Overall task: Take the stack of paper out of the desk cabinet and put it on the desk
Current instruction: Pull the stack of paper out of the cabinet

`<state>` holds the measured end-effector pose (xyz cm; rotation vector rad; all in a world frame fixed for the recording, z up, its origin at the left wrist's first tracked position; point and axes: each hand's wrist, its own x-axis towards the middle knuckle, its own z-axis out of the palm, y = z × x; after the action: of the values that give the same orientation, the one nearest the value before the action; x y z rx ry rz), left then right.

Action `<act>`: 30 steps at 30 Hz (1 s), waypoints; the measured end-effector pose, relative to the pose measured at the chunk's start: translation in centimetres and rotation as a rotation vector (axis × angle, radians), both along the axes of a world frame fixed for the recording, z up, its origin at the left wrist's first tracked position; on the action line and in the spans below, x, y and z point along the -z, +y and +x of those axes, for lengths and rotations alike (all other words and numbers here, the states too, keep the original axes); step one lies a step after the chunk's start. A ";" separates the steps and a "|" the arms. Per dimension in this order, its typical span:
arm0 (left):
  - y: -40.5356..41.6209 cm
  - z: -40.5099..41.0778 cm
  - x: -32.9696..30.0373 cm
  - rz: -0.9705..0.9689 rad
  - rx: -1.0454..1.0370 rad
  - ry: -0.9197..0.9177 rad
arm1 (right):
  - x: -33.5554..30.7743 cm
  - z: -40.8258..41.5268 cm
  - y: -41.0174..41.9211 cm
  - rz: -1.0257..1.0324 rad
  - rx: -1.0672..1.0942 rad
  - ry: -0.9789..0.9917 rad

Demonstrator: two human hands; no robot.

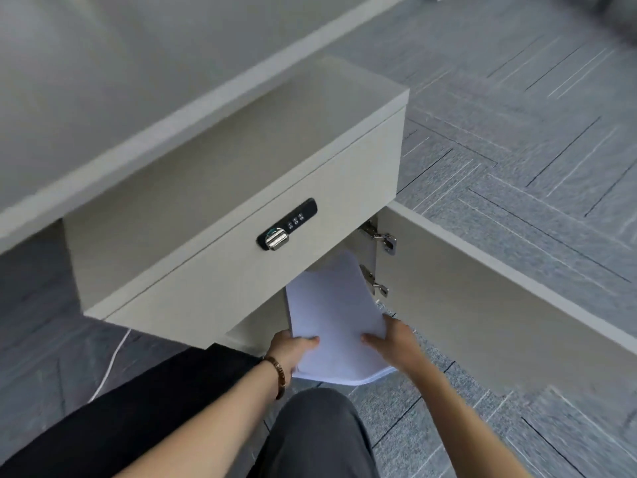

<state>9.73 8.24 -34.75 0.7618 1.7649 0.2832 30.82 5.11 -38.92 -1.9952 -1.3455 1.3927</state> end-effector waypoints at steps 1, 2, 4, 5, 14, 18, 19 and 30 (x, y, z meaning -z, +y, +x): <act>-0.2 0.1 -1.1 0.010 0.009 -0.013 | -1.4 -0.1 -0.5 0.023 0.009 -0.012; -0.4 0.1 -1.9 0.017 0.023 -0.020 | -2.7 -0.2 -1.2 0.043 0.020 -0.009; -0.8 0.1 -3.7 0.023 0.060 -0.021 | -4.7 -0.5 -2.4 0.073 0.044 0.035; -0.9 0.2 -4.5 0.018 0.072 -0.021 | -5.5 -0.5 -2.9 0.085 0.058 0.050; -1.4 0.7 -11.9 0.052 0.186 -0.090 | -11.7 0.4 -5.7 0.064 0.187 0.083; -2.0 0.8 -15.1 0.063 0.264 -0.064 | -14.1 0.9 -7.4 0.067 0.201 0.089; -2.5 0.7 -15.6 0.059 0.267 -0.072 | -14.7 1.0 -8.1 0.079 0.207 0.101; -12.4 0.0 -23.0 0.094 0.271 -0.265 | -21.7 1.1 -18.1 0.213 0.348 0.184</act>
<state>9.72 -4.12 -11.76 0.9736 1.3892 0.2717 31.88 -13.04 -17.27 -1.8059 -0.9663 1.1847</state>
